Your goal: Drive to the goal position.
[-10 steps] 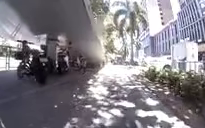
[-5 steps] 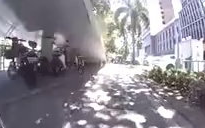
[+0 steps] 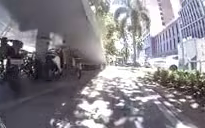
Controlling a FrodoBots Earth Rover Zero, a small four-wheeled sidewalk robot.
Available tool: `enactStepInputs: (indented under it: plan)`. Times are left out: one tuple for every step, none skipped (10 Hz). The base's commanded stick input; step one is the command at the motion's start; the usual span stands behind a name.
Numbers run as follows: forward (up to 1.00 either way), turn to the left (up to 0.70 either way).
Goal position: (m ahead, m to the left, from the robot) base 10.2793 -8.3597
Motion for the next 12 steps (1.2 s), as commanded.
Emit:
enactStepInputs:
  plan:
    - [0.7, 0.0]
    - [0.7, 0.0]
    - [0.7, 0.0]
    - [0.7, 0.0]
    - [0.7, 0.0]
    - [0.7, 0.0]
    - [0.7, 0.0]
    - [0.7, 0.0]
    - [0.7, 0.0]
    - [0.7, 0.0]
    - [0.7, 0.0]
    - [0.7, 0.0]
